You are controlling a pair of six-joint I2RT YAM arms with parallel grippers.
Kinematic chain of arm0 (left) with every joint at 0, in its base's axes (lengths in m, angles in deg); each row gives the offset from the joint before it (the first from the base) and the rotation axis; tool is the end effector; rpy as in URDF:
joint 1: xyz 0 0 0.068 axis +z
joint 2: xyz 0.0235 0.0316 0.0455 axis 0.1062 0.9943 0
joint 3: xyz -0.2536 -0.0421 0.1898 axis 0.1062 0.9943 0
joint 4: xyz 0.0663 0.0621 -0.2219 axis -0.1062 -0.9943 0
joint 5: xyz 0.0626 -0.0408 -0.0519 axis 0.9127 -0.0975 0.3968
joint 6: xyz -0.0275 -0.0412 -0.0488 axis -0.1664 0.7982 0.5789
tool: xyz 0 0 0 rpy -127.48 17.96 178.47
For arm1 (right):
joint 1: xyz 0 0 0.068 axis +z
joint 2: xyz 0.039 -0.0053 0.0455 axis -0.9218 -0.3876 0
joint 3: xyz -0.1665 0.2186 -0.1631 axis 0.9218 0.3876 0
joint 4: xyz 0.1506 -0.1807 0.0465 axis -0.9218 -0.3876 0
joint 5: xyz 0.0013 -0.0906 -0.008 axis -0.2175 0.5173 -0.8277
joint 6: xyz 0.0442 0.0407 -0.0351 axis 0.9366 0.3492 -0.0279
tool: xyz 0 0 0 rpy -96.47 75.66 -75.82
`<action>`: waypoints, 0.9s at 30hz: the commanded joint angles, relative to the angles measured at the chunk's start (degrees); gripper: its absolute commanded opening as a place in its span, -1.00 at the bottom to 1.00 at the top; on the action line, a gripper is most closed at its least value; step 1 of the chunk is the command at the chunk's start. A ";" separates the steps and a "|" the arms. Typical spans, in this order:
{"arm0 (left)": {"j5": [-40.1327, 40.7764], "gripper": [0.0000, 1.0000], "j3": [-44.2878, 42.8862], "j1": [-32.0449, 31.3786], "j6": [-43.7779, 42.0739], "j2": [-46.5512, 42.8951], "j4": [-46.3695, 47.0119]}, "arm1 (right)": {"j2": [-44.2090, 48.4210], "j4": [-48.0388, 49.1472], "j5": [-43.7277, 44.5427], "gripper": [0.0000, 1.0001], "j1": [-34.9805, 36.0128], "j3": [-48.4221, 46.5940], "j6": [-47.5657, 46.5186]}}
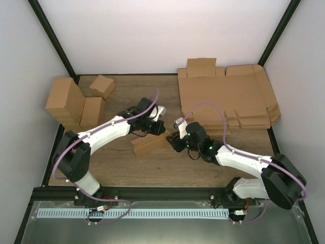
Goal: Fold the paper box
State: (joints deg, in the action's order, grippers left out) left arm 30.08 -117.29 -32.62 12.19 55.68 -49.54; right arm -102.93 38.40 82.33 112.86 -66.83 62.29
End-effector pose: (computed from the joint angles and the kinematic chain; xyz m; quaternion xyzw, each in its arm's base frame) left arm 0.2482 -0.2247 0.2684 0.2139 0.9138 -0.2954 0.1789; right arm 0.1647 0.1754 0.2456 -0.2584 0.8343 0.2733 0.4031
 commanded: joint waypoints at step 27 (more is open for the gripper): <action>-17.29 -0.93 28.14 17.05 13.07 -39.58 7.82 | -24.88 -10.66 -54.95 -0.99 -18.97 -28.61 12.62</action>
State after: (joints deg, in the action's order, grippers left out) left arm 21.34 -90.87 -17.32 22.24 17.36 -49.47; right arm -126.78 26.45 34.35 93.80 -92.88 72.93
